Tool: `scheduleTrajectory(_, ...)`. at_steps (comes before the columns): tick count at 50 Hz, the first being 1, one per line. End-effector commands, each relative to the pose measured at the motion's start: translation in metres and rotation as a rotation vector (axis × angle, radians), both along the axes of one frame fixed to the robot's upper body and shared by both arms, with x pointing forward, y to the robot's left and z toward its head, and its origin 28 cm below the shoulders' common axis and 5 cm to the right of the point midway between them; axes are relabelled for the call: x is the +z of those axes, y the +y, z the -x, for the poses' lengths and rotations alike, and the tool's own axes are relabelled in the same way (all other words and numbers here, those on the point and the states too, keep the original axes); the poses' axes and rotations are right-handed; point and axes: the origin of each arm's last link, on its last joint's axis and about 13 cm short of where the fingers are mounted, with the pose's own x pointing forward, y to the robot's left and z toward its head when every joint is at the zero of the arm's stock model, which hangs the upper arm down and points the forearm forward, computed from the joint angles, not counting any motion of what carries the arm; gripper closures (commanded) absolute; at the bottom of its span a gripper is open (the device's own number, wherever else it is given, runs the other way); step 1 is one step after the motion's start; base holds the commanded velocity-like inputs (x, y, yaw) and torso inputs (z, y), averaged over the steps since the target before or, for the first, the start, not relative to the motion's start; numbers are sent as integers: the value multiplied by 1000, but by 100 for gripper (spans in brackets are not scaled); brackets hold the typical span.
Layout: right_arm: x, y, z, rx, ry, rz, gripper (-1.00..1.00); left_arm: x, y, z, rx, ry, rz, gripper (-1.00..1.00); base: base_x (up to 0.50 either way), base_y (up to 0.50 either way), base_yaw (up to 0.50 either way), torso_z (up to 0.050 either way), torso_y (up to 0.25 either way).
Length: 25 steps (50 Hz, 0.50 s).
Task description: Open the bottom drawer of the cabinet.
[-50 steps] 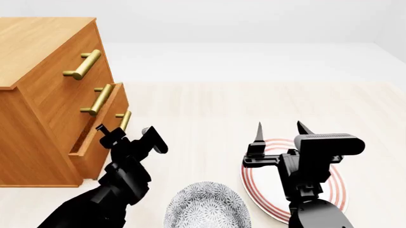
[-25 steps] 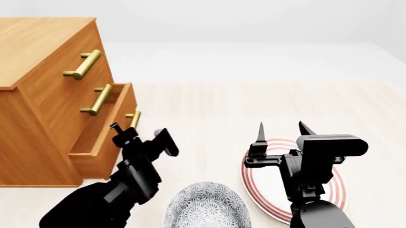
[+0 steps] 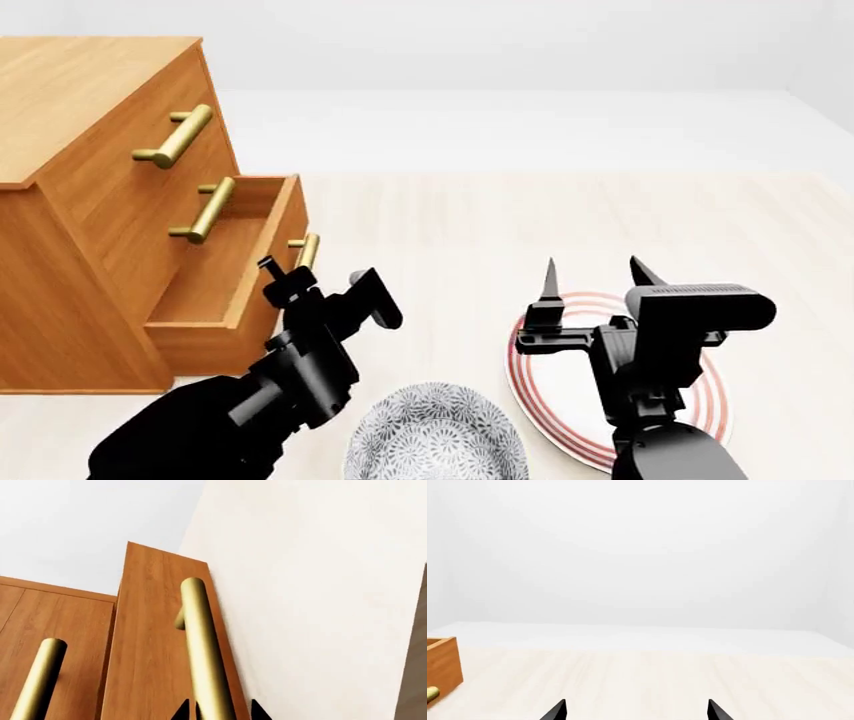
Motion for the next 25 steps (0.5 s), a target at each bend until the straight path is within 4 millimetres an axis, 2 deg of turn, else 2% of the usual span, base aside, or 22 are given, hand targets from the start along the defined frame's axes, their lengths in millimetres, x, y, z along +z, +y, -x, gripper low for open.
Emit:
scheduleTrajectory(1, 0, -1, 0, -3, -2, -1, -100, 15, -33, -5, -157, -50, 85, 100, 18, 0, -5, -10, 0)
scheduleTrajectory(25, 0, 0, 0, 1, -1, 0, -100, 17, -32, -6, -155, -54, 78, 100, 6, 0, -3, 0, 0)
